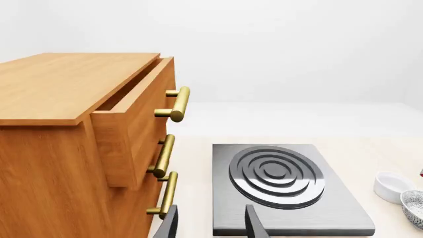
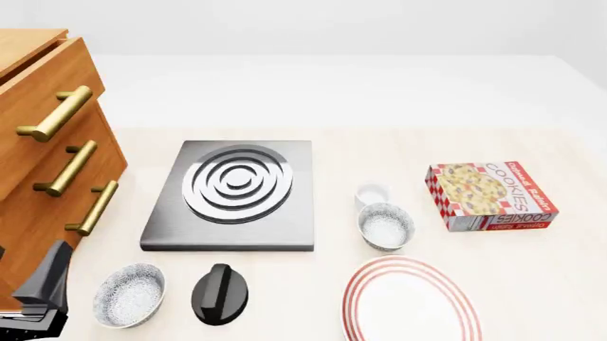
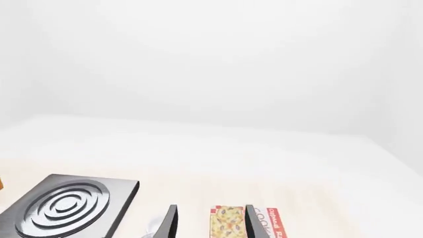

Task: Pick the akita bowl between the plate and the ramekin and place it on the plate.

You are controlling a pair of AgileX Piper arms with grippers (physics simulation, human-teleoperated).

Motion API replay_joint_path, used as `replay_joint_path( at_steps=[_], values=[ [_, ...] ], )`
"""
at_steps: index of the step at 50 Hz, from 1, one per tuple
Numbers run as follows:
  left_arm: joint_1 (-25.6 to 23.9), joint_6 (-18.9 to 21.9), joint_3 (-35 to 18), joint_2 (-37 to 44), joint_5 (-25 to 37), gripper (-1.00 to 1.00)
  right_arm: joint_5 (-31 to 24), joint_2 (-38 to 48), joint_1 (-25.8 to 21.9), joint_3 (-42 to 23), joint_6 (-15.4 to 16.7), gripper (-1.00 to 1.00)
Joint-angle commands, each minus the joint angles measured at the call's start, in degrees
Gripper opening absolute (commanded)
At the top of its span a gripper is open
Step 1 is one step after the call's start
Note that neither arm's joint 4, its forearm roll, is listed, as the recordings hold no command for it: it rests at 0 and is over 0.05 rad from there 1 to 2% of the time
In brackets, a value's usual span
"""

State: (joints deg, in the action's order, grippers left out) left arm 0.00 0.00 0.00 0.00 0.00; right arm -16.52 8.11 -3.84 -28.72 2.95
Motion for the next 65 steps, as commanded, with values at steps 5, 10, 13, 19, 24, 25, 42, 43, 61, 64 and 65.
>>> replay_joint_path(
  at_steps=[5,10,13,19,24,25,42,43,61,64,65],
  values=[
    [0.0,0.0,0.0,0.0,0.0,1.0,-7.5,13.0,-3.4,-19.6,1.2,1.0],
    [0.0,0.0,0.0,0.0,0.0,1.0,-11.4,18.9,-4.4,-27.1,1.2,1.0],
    [0.0,0.0,0.0,0.0,0.0,1.0,-14.0,22.5,-4.6,-32.0,0.8,1.0],
    [0.0,0.0,0.0,0.0,0.0,1.0,-18.3,28.0,-5.8,-39.6,-1.4,1.0],
    [0.0,0.0,0.0,0.0,0.0,1.0,-20.9,32.1,-5.9,-46.0,-1.3,1.0],
    [0.0,0.0,0.0,0.0,0.0,1.0,-21.7,33.2,-5.7,-47.2,-1.5,1.0],
    [0.0,0.0,0.0,0.0,0.0,1.0,-32.5,51.3,-9.5,-59.6,-5.2,1.0],
    [0.0,0.0,0.0,0.0,0.0,1.0,-33.2,52.6,-9.3,-60.0,-4.7,1.0],
    [0.0,0.0,0.0,0.0,0.0,1.0,-38.3,64.2,-13.5,-64.2,-9.3,1.0],
    [0.0,0.0,0.0,0.0,0.0,1.0,-37.0,65.4,-13.6,-61.5,-10.0,1.0],
    [0.0,0.0,0.0,0.0,0.0,1.0,-36.7,65.8,-14.5,-60.7,-11.3,1.0]
  ],
)
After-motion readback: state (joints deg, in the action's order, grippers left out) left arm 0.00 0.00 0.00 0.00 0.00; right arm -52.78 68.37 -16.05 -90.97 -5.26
